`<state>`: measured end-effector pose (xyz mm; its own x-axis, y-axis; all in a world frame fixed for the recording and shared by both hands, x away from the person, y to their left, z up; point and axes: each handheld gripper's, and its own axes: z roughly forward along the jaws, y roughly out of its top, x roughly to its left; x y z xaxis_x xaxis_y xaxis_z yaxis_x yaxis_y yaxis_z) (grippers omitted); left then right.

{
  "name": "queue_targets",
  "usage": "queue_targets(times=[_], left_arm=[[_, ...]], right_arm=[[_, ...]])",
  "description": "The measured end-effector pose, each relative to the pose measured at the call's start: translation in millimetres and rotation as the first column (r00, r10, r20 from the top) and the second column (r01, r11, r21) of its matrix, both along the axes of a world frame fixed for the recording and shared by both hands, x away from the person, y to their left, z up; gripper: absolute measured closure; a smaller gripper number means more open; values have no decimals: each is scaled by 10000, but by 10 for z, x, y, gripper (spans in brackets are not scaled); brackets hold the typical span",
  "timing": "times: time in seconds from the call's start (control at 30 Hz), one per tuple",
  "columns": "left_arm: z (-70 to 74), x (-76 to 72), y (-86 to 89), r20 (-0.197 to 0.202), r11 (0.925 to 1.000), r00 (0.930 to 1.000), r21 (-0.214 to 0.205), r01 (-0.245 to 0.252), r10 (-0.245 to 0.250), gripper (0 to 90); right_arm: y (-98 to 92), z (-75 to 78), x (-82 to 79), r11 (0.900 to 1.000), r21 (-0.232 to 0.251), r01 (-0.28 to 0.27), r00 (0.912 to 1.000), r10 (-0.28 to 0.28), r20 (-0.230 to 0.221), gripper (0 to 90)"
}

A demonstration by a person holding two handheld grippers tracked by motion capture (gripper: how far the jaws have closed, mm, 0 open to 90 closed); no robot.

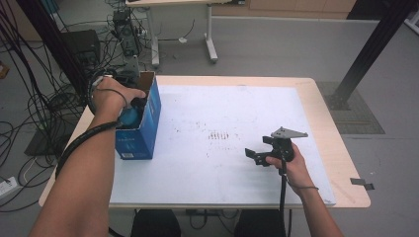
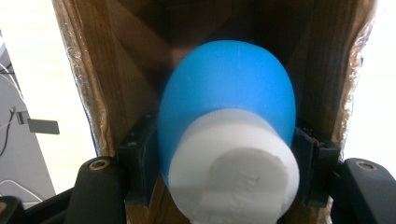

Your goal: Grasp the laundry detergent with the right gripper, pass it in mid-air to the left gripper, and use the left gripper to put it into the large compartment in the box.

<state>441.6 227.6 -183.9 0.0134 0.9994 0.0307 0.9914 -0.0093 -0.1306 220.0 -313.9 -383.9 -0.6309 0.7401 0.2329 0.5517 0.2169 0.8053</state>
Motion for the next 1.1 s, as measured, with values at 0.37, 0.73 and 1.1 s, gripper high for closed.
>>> queue_targets(times=[0.37,0.73,1.1], left_arm=[[12,18,54,-163,9998,9999,-196,-28,25,366],[25,22,70,-229,9997,9997,-260,23,-29,367],[46,25,87,-256,9994,9997,-336,-28,19,366]], right_arm=[[14,15,7,10000,-30,-20,10000,20,-8,46],[21,17,13,10000,-59,-39,10000,39,15,46],[39,23,18,10000,-72,-63,10000,63,-28,46]])
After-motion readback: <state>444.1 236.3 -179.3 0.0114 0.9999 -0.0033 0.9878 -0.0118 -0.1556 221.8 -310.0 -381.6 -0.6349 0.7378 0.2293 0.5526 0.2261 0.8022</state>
